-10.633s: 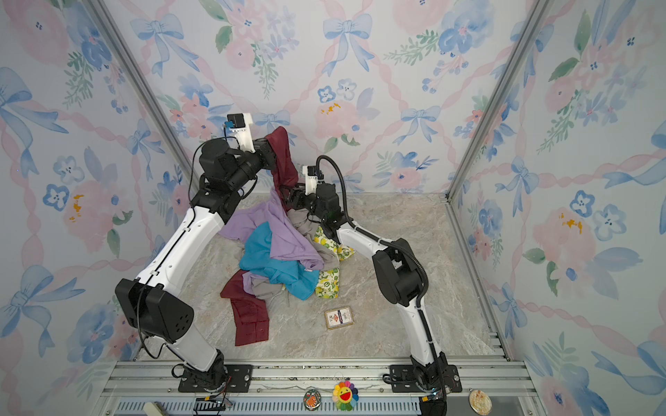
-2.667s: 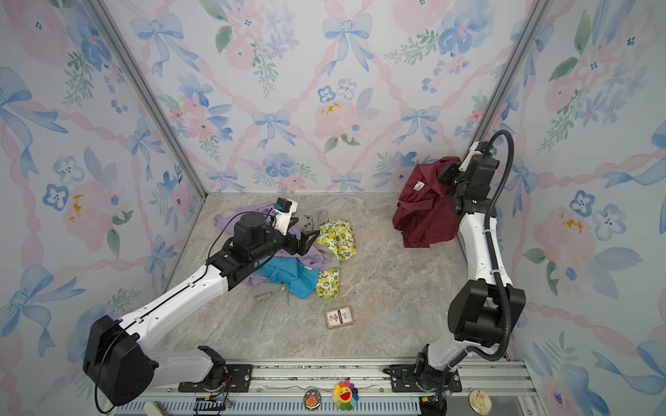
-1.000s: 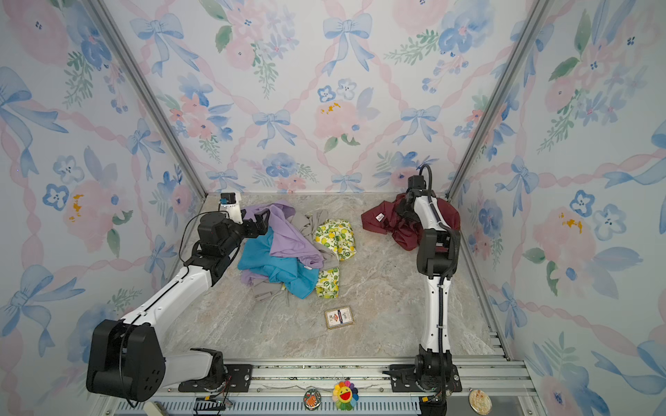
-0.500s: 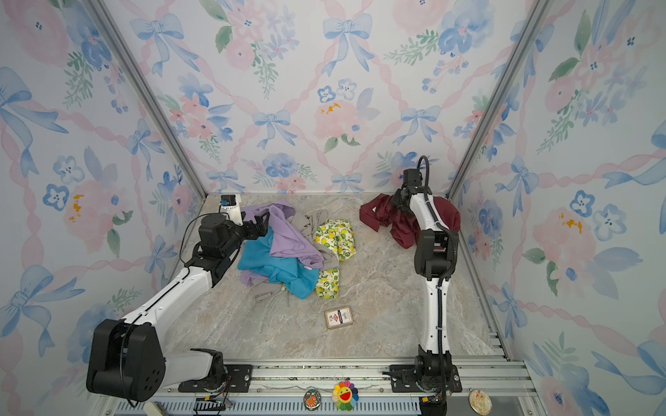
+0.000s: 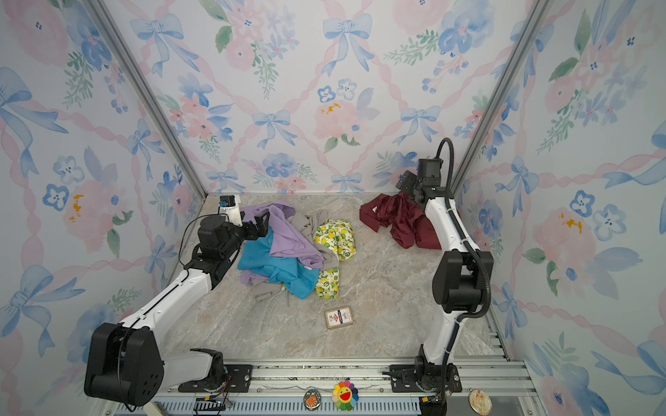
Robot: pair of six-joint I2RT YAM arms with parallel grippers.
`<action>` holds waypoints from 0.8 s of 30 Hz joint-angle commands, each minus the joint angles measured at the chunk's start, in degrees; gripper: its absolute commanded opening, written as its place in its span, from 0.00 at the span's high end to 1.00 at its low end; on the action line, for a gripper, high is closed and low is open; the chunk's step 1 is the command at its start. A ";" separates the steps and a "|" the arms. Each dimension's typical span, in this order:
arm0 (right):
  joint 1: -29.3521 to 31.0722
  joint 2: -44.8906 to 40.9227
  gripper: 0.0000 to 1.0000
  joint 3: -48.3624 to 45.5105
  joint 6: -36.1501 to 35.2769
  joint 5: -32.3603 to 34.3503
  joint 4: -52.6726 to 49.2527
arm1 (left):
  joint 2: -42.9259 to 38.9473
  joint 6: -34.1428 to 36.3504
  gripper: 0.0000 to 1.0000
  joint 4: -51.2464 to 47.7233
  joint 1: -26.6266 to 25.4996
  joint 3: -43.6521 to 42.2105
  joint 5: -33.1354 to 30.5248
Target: Pick out a specific cloth from the pile
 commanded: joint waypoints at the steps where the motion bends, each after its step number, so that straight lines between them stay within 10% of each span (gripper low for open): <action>1: 2.36 -7.64 0.03 -8.03 -5.31 3.30 6.48 | -2.30 -0.69 0.02 1.87 -0.79 -1.52 -4.57; 16: 10.67 -41.80 0.03 -58.95 -23.71 15.56 32.26 | -2.67 0.84 0.02 16.50 -3.25 -15.99 -36.60; 24: 10.94 -44.62 0.03 -74.76 -27.71 19.43 44.62 | 4.75 3.58 0.02 24.08 -0.89 -20.79 -36.86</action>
